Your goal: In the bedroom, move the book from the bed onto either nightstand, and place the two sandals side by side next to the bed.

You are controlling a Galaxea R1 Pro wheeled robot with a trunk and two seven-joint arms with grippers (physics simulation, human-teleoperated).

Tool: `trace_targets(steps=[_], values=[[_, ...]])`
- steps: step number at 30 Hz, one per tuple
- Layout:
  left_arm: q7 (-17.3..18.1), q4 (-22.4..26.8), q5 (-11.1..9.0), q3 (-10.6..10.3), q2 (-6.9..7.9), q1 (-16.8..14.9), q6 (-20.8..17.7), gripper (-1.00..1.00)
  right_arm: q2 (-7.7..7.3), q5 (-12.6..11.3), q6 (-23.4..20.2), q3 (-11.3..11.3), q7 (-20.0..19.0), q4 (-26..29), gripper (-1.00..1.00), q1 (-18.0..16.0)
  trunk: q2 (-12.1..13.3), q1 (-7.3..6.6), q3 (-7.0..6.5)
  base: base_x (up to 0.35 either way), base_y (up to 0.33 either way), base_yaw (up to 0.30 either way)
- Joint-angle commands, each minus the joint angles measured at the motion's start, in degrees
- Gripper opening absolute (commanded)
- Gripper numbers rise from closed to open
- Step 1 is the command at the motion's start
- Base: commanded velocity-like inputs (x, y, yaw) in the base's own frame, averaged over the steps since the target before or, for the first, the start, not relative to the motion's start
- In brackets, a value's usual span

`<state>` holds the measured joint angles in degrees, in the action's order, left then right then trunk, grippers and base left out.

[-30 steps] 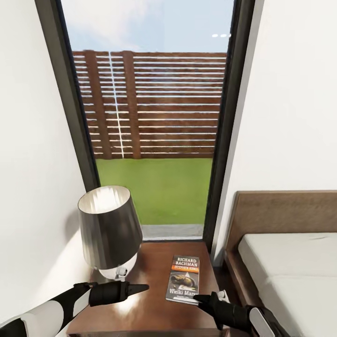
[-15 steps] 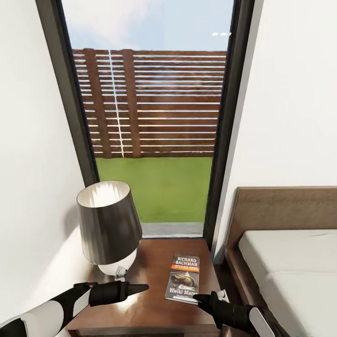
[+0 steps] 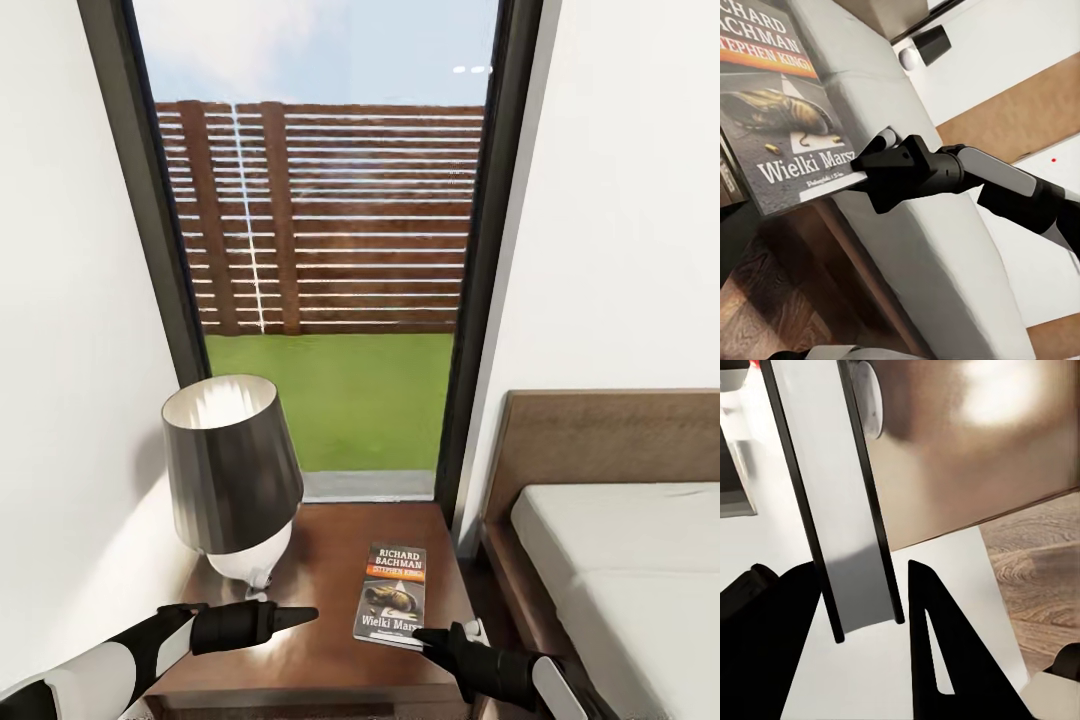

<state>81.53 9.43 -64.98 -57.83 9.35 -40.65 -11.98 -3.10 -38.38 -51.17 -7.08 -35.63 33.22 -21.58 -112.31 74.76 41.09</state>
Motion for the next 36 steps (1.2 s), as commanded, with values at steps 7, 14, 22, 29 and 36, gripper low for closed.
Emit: trace_targets(steps=[7,14,22,29,36], values=[[0.12,0.07,-0.50,-0.44,0.02,-0.05,-0.62,1.00,0.11,0.06,-0.34,-0.21,-0.23,0.01,-1.00,-0.04,-2.85,1.54,1.32,0.000,0.000,0.000],[0.12,0.07,-0.50,-0.44,-0.02,-0.05,-0.64,1.00,0.11,0.06,-0.34,-0.21,-0.23,0.01,-1.00,-0.04,-4.85,2.63,2.22,0.000,0.000,0.000],[0.12,0.07,-0.50,-0.52,0.05,-0.05,-0.59,1.00,0.11,0.06,-0.34,-0.21,-0.23,0.01,-1.00,-0.04,-4.85,2.63,2.22,0.001,0.000,0.000],[0.12,0.07,-0.50,-0.52,0.05,-0.05,-0.58,1.00,1.21,0.06,-0.34,-0.15,-0.23,0.01,-1.00,-0.04,-4.85,2.63,2.22,0.131,0.039,0.000],[0.12,0.07,-0.50,-0.53,0.04,-0.05,-0.58,1.00,1.87,0.06,-0.34,-0.20,-0.23,0.01,-1.00,-0.04,-4.85,2.63,2.22,0.055,0.016,0.000]])
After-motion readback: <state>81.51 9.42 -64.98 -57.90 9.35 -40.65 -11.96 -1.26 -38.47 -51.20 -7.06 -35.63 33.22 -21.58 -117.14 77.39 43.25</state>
